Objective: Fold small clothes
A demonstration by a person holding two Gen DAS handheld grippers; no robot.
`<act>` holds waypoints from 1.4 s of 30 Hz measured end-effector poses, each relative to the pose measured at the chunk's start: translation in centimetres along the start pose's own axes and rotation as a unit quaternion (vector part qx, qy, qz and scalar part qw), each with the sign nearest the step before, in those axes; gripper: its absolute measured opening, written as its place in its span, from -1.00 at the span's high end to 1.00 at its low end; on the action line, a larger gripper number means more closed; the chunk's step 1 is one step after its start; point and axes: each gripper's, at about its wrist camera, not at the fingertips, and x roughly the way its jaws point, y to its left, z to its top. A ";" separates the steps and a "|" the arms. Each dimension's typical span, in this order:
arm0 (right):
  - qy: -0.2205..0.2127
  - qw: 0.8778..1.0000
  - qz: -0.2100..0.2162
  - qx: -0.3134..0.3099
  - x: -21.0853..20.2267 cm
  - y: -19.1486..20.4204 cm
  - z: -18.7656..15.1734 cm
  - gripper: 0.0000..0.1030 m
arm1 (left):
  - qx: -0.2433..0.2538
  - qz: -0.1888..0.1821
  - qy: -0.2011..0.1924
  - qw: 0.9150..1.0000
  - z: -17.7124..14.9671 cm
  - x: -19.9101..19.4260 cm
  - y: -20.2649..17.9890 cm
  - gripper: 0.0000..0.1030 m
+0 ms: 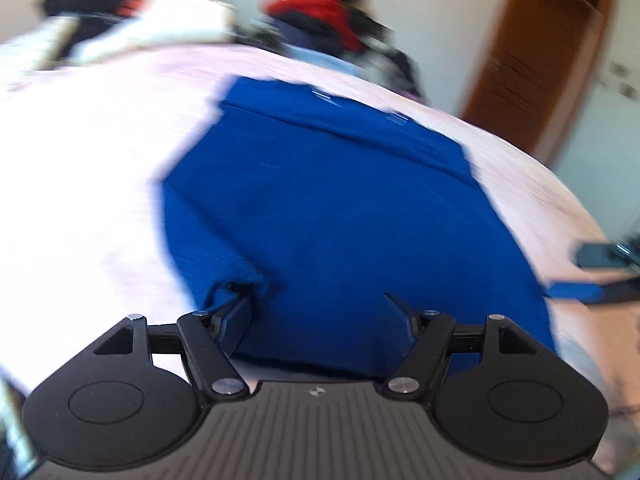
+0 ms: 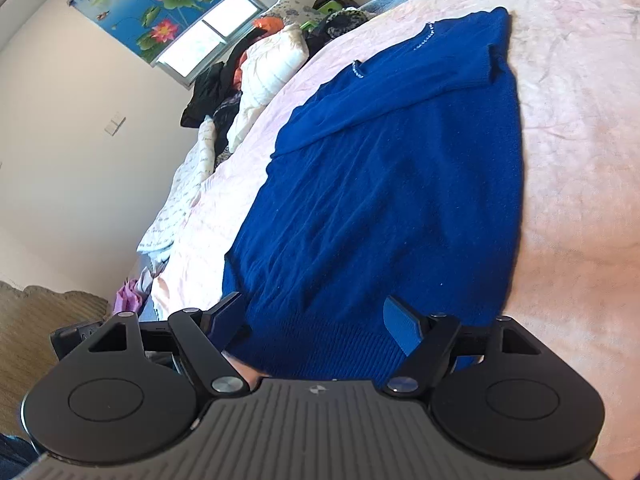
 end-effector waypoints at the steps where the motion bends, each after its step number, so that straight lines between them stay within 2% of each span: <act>1: -0.003 1.000 0.002 0.004 -0.3 -0.1 -0.1 -0.57 | -0.012 0.006 -0.004 1.000 -0.4 -0.5 0.4 -0.40; 3: -0.011 1.000 0.001 0.015 -0.8 -0.6 -0.2 -0.57 | -0.028 0.007 -0.006 1.000 -1.3 -1.6 1.0 -0.40; 7: -0.015 0.999 -0.006 0.037 -1.6 -1.7 -0.4 -0.58 | -0.032 -0.029 0.005 0.999 -1.7 -2.9 1.5 -0.41; 9: -0.014 0.998 -0.013 0.057 -2.0 -2.6 -0.6 -0.58 | -0.047 -0.023 -0.004 0.999 -0.6 -2.8 2.5 -0.41; 11: -0.014 0.996 -0.012 0.092 -2.5 -3.9 -1.0 -0.58 | -0.074 -0.006 -0.030 0.997 1.1 -2.0 4.1 -0.42; 12: -0.013 0.994 -0.011 0.109 -2.6 -4.6 -1.3 -0.58 | -0.085 0.006 -0.032 0.996 1.7 -1.5 4.7 -0.49; 14: -0.013 0.989 -0.007 0.146 -2.9 -5.9 -1.9 -0.56 | -0.103 0.027 -0.007 0.994 2.7 0.0 5.9 -0.50; 16: -0.012 0.984 0.000 0.180 -3.1 -7.1 -2.8 -0.52 | -0.120 0.018 0.029 0.992 2.9 1.4 7.0 -0.51; 17: -0.011 0.981 0.006 0.191 -3.1 -7.5 -3.1 -0.51 | -0.115 0.013 0.022 0.993 3.0 1.3 7.1 -0.54; 20: -0.006 0.976 0.028 0.214 -2.4 -8.0 -3.7 -0.52 | -0.126 -0.003 0.035 0.991 3.5 1.8 7.5 -0.60; 23: 0.015 0.978 0.036 0.204 -1.1 -7.2 -3.6 -0.49 | -0.185 -0.040 0.044 0.981 4.0 2.2 9.3 -0.61; 28: 0.035 0.976 0.061 0.208 0.1 -6.9 -3.2 -0.52 | -0.302 -0.114 0.079 0.943 4.6 3.2 13.4 -0.61; 29: 0.038 0.976 0.062 0.206 0.3 -6.8 -3.2 -0.50 | -0.312 -0.130 0.090 0.937 4.5 3.4 13.9 -0.61; 30: 0.039 0.976 0.063 0.203 0.4 -6.7 -3.1 -0.50 | -0.310 -0.138 0.101 0.935 4.5 3.7 14.1 -0.60; 35: 0.040 0.977 0.060 0.202 0.4 -6.7 -3.0 -0.49 | -0.285 -0.142 0.111 0.941 4.6 3.5 14.0 -0.59; 37: 0.042 0.977 0.059 0.200 0.4 -6.8 -2.9 -0.46 | -0.281 -0.138 0.111 0.943 4.4 3.1 14.0 -0.50; 40: 0.042 0.977 0.060 0.202 0.3 -6.9 -3.0 -0.46 | -0.254 -0.151 0.132 0.946 4.4 2.6 13.8 -0.50; 42: 0.040 0.977 0.056 0.203 -0.1 -7.0 -2.9 -0.46 | -0.234 -0.173 0.148 0.945 4.7 1.7 14.1 -0.50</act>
